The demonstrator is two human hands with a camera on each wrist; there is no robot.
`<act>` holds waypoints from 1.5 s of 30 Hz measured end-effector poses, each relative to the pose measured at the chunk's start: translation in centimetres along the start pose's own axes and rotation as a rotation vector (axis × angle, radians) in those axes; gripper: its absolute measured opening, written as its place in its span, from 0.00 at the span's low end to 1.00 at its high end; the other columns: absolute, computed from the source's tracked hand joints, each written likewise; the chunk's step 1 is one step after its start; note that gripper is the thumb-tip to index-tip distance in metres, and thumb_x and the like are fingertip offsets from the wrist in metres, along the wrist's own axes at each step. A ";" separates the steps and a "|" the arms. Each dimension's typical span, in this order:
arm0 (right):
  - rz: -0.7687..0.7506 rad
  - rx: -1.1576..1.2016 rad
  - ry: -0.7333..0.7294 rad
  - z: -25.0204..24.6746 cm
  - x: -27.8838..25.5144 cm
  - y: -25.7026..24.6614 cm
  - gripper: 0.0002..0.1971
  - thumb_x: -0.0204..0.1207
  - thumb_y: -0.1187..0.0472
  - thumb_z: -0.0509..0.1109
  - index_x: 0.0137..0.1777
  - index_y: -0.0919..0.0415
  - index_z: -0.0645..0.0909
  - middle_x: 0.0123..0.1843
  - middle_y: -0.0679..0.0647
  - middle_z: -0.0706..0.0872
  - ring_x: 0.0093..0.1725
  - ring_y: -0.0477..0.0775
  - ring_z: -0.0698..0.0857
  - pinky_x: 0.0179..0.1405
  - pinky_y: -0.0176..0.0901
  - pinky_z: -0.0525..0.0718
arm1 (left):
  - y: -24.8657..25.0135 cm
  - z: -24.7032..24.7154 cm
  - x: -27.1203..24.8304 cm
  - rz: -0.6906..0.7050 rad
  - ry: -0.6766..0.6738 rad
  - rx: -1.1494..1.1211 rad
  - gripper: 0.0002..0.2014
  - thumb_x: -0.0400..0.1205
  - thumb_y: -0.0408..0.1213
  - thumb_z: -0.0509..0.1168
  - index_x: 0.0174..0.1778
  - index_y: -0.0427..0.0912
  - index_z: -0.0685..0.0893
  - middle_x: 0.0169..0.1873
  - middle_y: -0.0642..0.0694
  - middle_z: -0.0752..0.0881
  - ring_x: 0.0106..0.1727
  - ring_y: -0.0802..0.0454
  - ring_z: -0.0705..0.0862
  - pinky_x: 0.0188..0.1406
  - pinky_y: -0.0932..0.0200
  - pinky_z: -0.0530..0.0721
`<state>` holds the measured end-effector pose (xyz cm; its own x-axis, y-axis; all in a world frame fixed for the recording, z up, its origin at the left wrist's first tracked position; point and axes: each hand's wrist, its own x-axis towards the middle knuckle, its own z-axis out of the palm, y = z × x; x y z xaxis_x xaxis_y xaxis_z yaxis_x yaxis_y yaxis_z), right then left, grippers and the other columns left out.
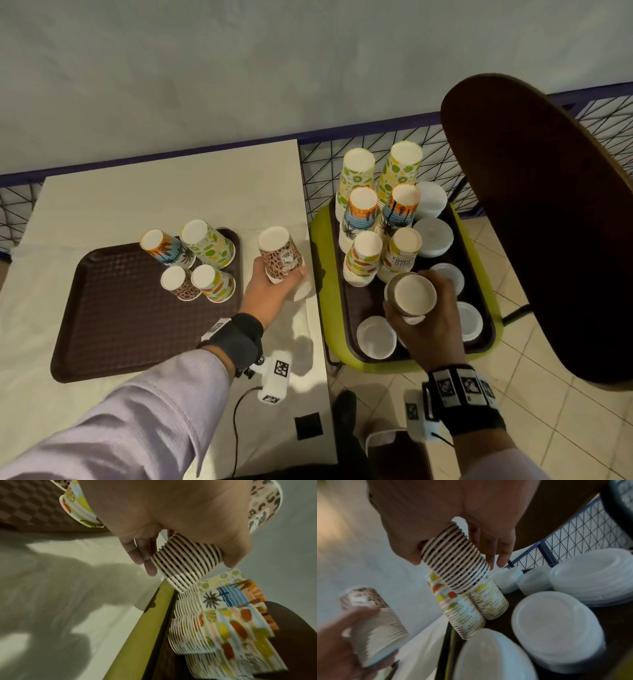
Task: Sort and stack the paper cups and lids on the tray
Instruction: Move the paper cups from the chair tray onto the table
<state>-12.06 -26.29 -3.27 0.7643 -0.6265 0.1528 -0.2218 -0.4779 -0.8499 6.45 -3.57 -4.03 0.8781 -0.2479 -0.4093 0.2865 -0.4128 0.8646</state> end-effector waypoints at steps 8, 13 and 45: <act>0.047 0.248 -0.079 1.5 -2.6 -4.0 0.41 0.63 0.45 0.84 0.72 0.63 0.73 0.66 0.44 0.80 0.67 0.35 0.79 0.61 0.24 0.77 | 0.3 -1.6 5.8 -0.028 0.154 0.128 0.53 0.57 0.71 0.76 0.75 0.46 0.70 0.65 0.47 0.84 0.68 0.43 0.84 0.75 0.42 0.80; 0.128 0.282 -0.246 3.2 -3.1 -5.1 0.39 0.63 0.40 0.83 0.72 0.54 0.75 0.64 0.41 0.83 0.65 0.37 0.83 0.57 0.28 0.84 | -0.7 -2.5 8.3 -0.055 0.171 0.206 0.57 0.56 0.71 0.76 0.77 0.43 0.68 0.70 0.41 0.83 0.70 0.38 0.83 0.75 0.40 0.81; 0.092 0.207 -0.411 8.8 1.1 -8.9 0.41 0.66 0.35 0.80 0.75 0.48 0.68 0.66 0.51 0.80 0.69 0.54 0.80 0.67 0.60 0.82 | 2.3 -2.3 -6.2 0.256 -0.405 0.192 0.44 0.72 0.45 0.84 0.79 0.72 0.68 0.68 0.64 0.84 0.60 0.56 0.89 0.57 0.64 0.87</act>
<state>-3.97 -17.33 0.01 0.9328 -0.3448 -0.1051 -0.2066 -0.2725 -0.9397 2.54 -1.00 1.18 0.6812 -0.6658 -0.3044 -0.0270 -0.4384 0.8984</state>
